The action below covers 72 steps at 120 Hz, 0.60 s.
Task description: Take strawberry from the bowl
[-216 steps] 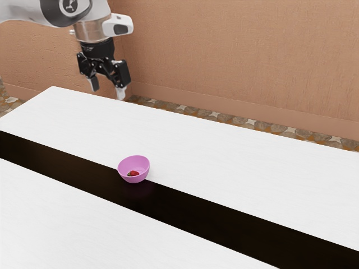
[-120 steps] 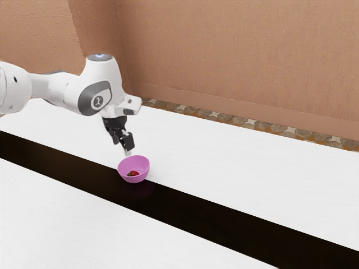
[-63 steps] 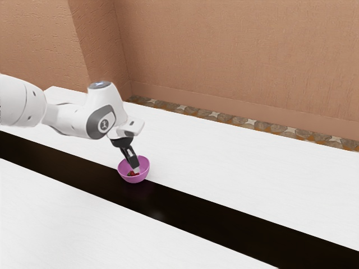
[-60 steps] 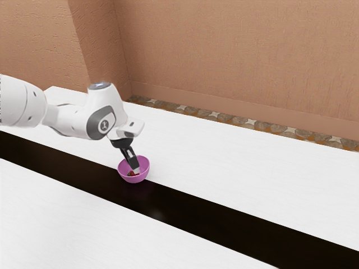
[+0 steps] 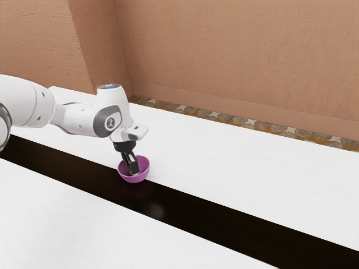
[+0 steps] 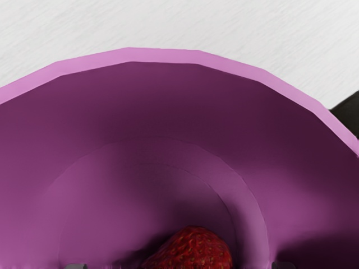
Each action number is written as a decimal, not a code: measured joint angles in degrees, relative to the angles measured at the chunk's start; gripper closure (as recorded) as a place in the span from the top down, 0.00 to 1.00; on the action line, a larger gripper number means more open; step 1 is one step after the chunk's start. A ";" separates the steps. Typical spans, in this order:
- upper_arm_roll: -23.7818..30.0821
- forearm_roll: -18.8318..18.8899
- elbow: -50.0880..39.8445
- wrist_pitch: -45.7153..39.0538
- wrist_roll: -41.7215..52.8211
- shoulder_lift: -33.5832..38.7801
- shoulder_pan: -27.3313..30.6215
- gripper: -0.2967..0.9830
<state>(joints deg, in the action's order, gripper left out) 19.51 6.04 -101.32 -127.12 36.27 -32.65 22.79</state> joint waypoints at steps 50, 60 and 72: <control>0.54 1.39 1.26 2.01 -2.73 2.19 0.48 0.26; 1.77 1.79 1.00 2.73 -3.62 7.49 -0.50 0.23; 2.05 2.20 2.16 3.47 -5.02 8.62 -9.14 0.20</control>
<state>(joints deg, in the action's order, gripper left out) 21.56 8.24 -99.16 -123.65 31.24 -24.04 13.66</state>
